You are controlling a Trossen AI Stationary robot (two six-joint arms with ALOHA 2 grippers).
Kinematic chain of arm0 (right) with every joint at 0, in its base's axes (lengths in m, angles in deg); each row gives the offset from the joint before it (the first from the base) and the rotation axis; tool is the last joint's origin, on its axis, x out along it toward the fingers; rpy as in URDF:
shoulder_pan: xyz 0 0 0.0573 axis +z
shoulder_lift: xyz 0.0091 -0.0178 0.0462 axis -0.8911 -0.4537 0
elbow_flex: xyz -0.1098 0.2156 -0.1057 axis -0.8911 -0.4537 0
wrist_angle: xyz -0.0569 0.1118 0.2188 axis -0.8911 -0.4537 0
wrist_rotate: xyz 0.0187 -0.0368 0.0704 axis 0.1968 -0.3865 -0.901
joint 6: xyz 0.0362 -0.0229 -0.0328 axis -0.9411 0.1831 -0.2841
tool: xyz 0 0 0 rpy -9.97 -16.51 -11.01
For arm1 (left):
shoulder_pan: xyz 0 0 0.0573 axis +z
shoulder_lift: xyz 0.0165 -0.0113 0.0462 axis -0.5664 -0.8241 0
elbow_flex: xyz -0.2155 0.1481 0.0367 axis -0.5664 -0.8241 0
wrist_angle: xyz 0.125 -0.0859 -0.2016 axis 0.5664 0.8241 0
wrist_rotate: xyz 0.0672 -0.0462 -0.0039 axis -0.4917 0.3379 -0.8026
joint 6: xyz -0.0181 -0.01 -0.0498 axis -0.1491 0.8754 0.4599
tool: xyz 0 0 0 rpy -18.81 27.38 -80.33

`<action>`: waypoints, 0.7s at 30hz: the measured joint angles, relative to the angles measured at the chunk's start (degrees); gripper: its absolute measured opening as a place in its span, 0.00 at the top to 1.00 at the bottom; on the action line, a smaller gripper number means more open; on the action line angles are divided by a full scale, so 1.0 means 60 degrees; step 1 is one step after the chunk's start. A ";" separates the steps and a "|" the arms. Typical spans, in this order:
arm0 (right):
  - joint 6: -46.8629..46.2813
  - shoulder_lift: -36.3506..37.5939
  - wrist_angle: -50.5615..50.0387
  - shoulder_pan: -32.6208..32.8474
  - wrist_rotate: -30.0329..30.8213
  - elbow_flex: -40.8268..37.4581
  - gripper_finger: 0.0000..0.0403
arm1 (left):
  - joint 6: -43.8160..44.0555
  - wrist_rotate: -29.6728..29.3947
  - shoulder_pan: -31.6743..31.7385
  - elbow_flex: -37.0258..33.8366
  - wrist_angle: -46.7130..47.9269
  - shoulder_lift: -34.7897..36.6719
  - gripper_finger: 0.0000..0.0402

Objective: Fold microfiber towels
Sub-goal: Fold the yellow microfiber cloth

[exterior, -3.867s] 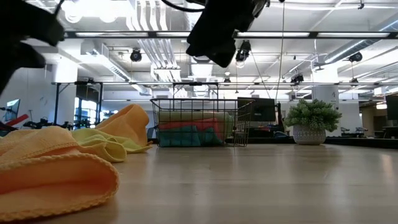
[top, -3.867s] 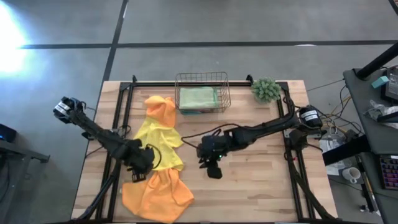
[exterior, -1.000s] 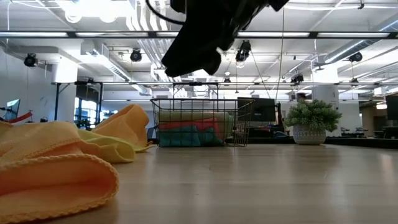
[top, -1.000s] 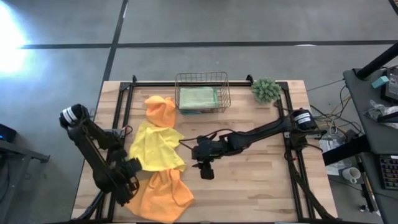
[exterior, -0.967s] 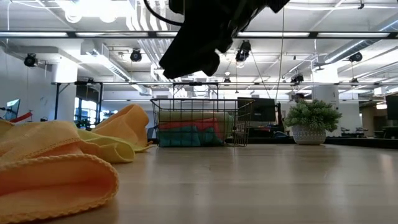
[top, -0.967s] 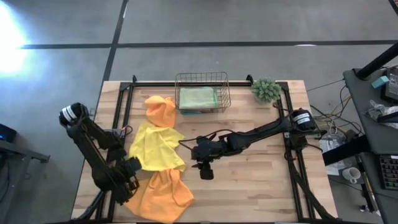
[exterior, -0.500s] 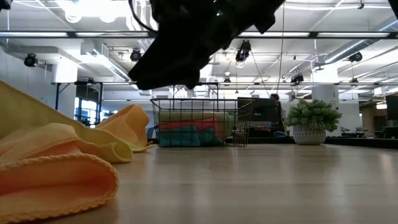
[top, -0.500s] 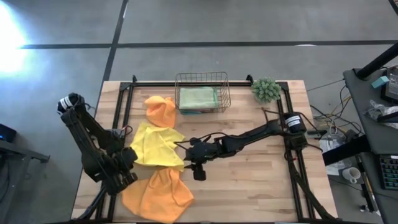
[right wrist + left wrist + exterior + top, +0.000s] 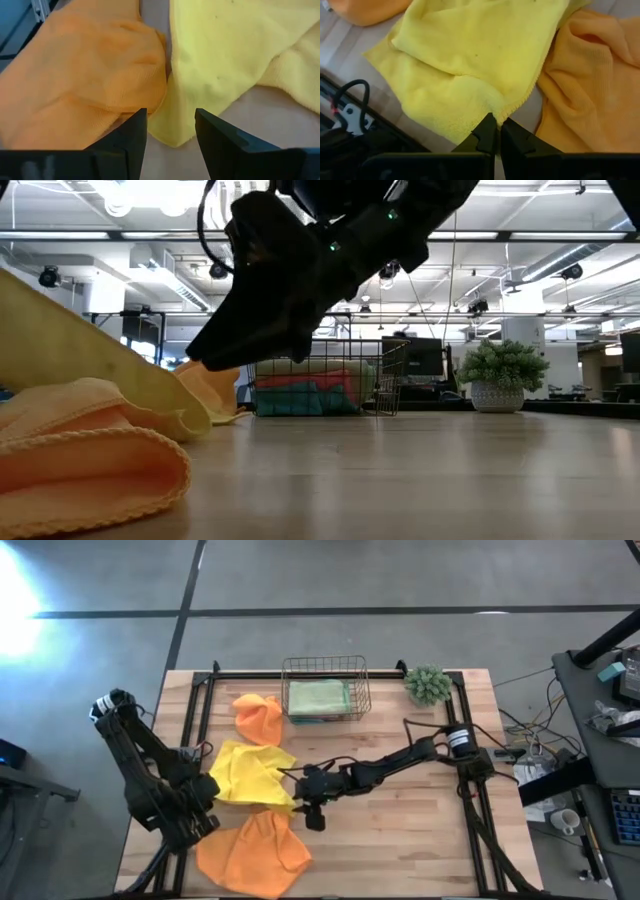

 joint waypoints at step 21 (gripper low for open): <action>-0.0232 -0.1438 0.0099 -0.0008 0.0248 0.0973 0.65 | -0.0095 0.0070 -0.0004 0.0660 0.0743 0.0114 1.00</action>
